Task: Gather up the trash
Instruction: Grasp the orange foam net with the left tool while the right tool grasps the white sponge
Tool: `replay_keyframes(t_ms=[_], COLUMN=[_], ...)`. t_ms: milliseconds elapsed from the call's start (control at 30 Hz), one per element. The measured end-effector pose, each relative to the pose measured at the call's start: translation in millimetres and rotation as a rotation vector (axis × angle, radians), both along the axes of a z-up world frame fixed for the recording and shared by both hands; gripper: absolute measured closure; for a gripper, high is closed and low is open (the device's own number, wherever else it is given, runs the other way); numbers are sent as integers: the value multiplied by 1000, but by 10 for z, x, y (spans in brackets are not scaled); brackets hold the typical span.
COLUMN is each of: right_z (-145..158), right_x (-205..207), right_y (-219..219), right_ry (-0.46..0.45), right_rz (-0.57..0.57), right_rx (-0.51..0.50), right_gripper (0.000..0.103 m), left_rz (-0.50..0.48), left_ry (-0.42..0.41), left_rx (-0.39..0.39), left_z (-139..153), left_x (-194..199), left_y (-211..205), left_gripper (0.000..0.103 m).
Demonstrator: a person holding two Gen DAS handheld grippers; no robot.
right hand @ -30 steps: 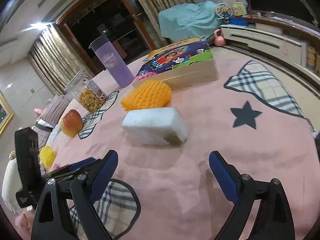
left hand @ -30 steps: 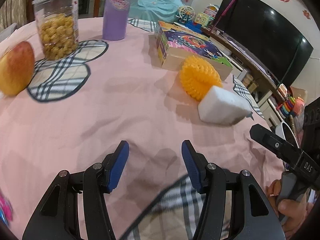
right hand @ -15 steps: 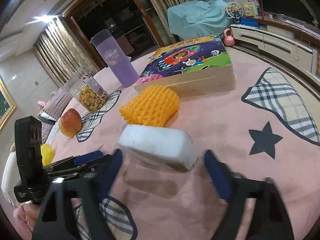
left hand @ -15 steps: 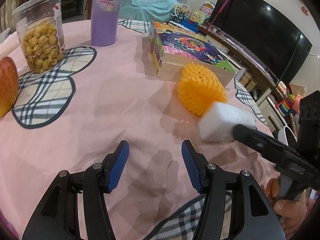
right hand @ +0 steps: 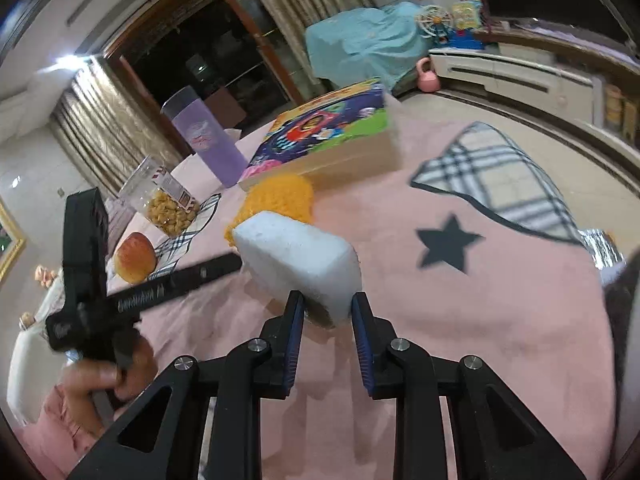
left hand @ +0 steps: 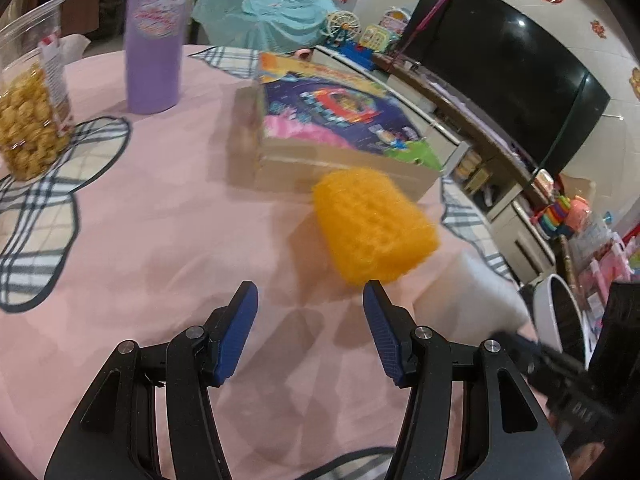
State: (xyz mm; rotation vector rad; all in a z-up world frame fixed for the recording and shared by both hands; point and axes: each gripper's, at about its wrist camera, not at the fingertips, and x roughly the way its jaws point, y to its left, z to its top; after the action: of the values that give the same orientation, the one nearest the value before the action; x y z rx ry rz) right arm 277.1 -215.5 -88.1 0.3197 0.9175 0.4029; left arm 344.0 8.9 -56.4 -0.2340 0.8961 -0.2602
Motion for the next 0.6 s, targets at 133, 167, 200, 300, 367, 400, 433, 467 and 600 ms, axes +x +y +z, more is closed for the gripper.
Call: replay_keyframes(t_ms=[133, 167, 200, 300, 367, 400, 433, 467, 600], right_z=[9, 3, -12, -72, -91, -85, -76, -69, -30], right_x=[-180, -215, -246, -294, -317, -320, -328, -341, -386], right_y=[-245, -287, -327, -398, -409, -396, -387, -378, -369], right_ry=[1, 5, 10, 33, 39, 39, 37, 35, 27], right_rz=[-59, -75, -86, -102, -101, -100, -97, -97, -98], right_rx=[5, 5, 2, 6, 9, 9, 11, 10, 30], right_gripper=[78, 78, 78, 78, 78, 78, 75, 74, 53], left_rz=[-34, -34, -33, -36, -45, -41, -38, -35, -29], left_ry=[-18, -24, -25, -8, 2, -9, -23, -32, -52], left_rx=[19, 35, 46, 49, 44, 46, 50, 51, 34], left_z=[26, 17, -5, -85, -104, -91, -61, -36, 49], left_x=[17, 24, 38, 98, 112, 92, 59, 28, -180], left_y=[-172, -213, -252, -298, -315, -308, -297, -284, -190], left_gripper=[48, 48, 48, 75, 83, 88, 89, 90, 91])
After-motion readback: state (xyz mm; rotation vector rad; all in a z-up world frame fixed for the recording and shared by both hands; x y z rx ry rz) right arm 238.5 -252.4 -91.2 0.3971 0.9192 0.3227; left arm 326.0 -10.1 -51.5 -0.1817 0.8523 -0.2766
